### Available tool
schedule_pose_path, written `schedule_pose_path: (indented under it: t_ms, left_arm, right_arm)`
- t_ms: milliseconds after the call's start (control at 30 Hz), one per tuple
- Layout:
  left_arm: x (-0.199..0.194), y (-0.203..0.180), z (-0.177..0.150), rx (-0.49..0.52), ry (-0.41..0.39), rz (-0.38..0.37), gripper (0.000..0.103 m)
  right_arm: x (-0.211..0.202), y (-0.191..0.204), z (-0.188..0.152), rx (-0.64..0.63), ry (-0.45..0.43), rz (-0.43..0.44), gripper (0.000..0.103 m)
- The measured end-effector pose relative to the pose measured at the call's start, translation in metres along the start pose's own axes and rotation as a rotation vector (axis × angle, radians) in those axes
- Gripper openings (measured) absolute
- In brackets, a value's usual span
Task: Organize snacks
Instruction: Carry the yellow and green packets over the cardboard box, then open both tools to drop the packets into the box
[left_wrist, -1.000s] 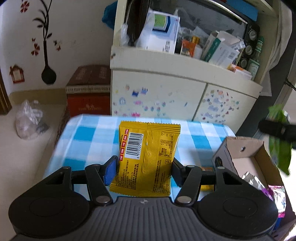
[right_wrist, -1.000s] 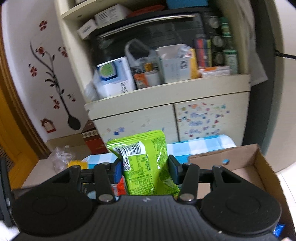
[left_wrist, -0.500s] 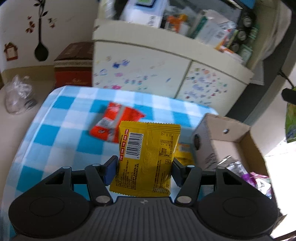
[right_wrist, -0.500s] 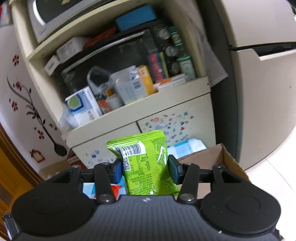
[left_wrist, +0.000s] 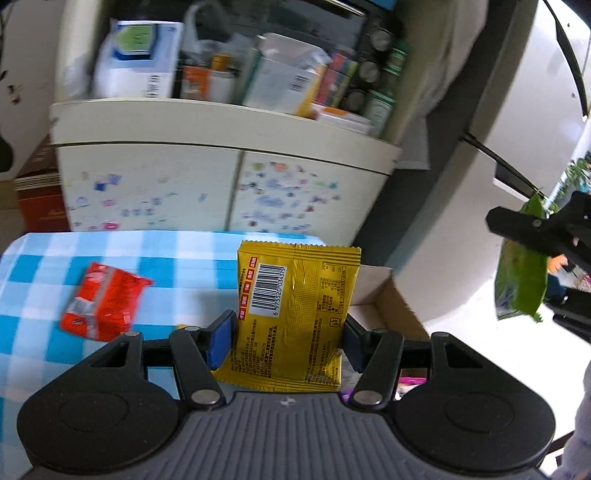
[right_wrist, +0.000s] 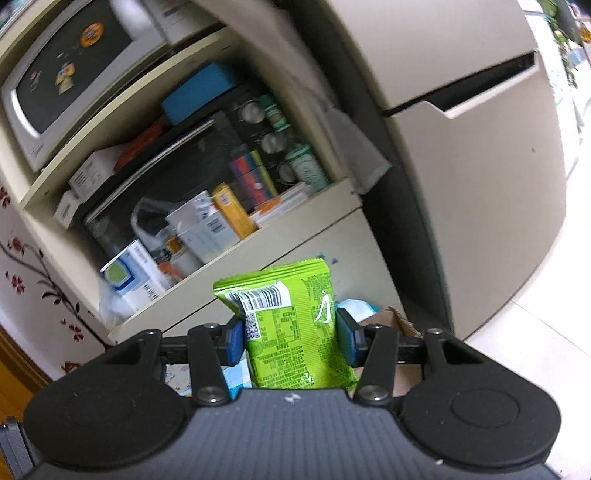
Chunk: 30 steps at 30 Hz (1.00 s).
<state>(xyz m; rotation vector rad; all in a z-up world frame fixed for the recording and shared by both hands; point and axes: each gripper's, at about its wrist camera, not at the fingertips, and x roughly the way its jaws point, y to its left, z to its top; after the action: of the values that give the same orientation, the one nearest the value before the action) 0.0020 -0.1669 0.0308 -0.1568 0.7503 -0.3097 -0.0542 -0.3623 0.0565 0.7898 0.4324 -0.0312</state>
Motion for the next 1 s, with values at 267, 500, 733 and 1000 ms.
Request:
schedule_pose_path:
  t_ms: [267,500,733,1000]
  left_arm:
    - [0.034,-0.020,0.002,0.002,0.052,-0.030,0.065]
    - [0.054,-0.028,-0.001,0.011,0.083,-0.050,0.072]
    - [0.049,-0.026,0.007,0.011,0.050,-0.058,0.095]
    - [0.034,-0.001,0.020,0.019,0.025,-0.003,0.095]
  right_arm:
    - [0.009,-0.026,-0.001,0.125,0.044,-0.020,0.050]
    - [0.020,-0.038,-0.004,0.192,0.075,-0.091,0.055]
    - [0.025,-0.041,-0.006,0.220,0.075,-0.122,0.081]
    - [0.030,-0.024,-0.007,0.146,0.081,-0.073,0.081]
